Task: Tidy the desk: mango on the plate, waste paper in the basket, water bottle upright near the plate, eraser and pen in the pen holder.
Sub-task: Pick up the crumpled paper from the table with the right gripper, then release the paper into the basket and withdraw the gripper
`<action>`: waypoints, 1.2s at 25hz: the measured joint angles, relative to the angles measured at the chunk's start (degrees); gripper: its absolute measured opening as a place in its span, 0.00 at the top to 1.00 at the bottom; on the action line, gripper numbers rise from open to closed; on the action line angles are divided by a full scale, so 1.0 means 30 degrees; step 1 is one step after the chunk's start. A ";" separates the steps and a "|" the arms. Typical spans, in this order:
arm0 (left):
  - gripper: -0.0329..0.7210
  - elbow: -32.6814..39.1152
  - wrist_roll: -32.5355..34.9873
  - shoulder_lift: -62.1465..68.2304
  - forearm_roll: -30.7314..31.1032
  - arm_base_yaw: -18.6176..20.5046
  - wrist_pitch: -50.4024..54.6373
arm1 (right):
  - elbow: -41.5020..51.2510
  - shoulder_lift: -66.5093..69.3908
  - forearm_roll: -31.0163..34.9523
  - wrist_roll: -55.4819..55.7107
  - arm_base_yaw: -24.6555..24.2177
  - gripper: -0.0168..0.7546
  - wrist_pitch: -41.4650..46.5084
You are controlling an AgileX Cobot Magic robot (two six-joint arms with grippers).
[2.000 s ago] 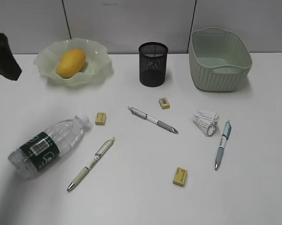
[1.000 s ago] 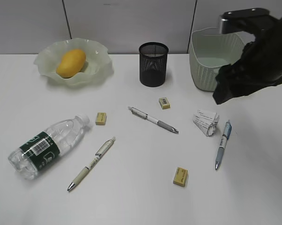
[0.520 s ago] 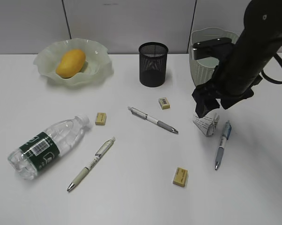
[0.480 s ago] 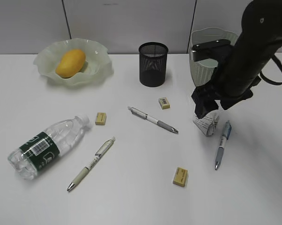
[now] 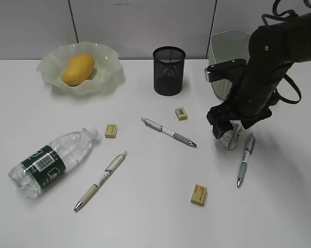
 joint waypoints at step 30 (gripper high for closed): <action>0.25 0.0000 0.0000 0.0000 0.0000 0.0000 -0.0015 | -0.4496 -0.3913 0.0434 -0.1267 -0.0292 0.59 0.3550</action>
